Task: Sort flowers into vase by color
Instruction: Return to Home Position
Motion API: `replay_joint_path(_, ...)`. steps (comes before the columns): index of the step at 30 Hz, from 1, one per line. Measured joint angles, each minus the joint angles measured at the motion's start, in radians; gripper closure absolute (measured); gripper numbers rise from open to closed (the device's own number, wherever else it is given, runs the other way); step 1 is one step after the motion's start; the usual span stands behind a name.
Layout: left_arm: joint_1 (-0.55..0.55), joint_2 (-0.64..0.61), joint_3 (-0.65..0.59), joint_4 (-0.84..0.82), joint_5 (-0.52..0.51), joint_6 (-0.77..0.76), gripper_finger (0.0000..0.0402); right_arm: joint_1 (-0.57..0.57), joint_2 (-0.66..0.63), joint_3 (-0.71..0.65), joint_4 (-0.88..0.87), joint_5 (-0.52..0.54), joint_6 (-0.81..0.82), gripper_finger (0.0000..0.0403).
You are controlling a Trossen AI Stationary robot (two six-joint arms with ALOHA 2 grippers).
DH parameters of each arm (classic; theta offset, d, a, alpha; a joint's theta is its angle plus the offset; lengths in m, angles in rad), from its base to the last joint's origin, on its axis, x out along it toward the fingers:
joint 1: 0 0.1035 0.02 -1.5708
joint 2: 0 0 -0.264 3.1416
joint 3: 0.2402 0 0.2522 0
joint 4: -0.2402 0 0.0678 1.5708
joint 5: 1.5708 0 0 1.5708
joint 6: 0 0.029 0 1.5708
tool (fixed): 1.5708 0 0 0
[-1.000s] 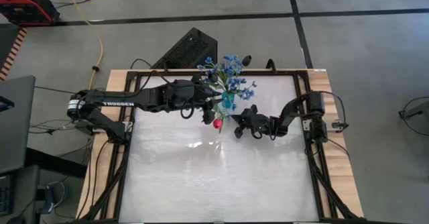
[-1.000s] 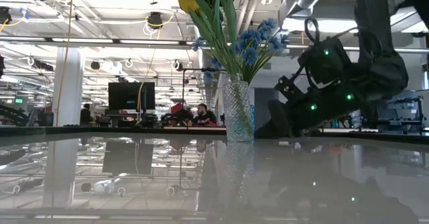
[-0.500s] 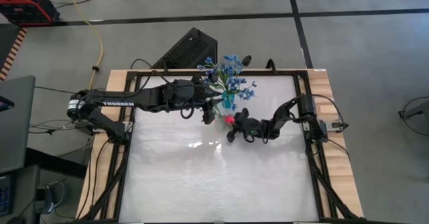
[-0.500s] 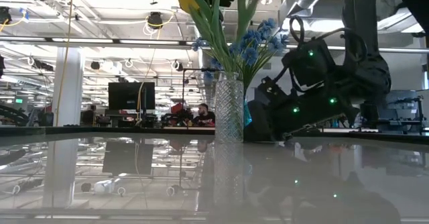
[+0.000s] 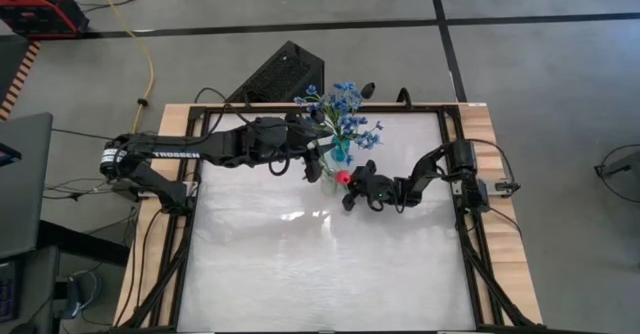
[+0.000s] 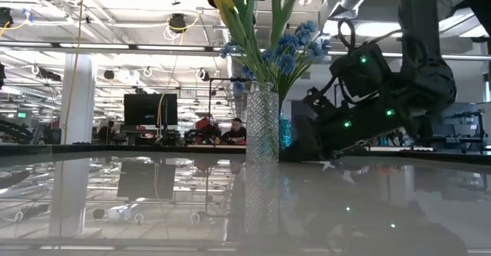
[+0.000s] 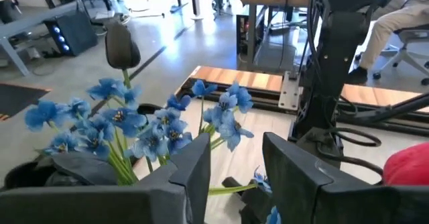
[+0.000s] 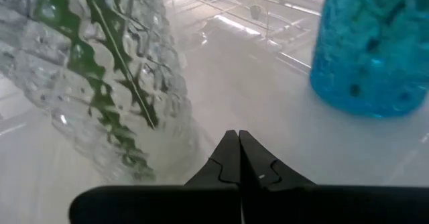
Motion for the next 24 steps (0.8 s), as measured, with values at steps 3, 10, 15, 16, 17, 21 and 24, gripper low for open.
replay_joint_path(3,0.0,0.0,0.018,-0.02,-0.004,0.0,0.026,0.0,-0.036,-0.033,-0.012,0.012,0.0,0.0387)
replay_joint_path(10,0.0,0.0,0.12,-0.14,0.001,0.015,0.0242,0.0,-0.138,-0.113,-0.004,0.016,-0.005,0.0384)
replay_joint_path(15,-0.004,-0.001,0.144,-0.228,0.001,0.031,0.0243,0.002,-0.204,-0.143,-0.003,-0.007,-0.008,0.0382)
replay_joint_path(16,-0.004,-0.001,0.144,-0.252,0.008,0.031,0.0243,0.002,-0.213,-0.143,-0.003,-0.025,-0.009,0.0382)
replay_joint_path(17,-0.004,-0.001,0.144,-0.269,0.012,0.03,0.0243,0.002,-0.222,-0.144,-0.004,-0.045,-0.015,0.0382)
replay_joint_path(21,-0.011,-0.001,0.144,-0.294,0.012,0.054,0.0243,0.003,-0.252,-0.144,-0.008,-0.116,-0.039,0.0377)
replay_joint_path(24,-0.023,0.0,0.144,-0.256,-0.011,0.065,0.0241,0.003,-0.267,-0.144,-0.008,-0.131,-0.038,0.037)
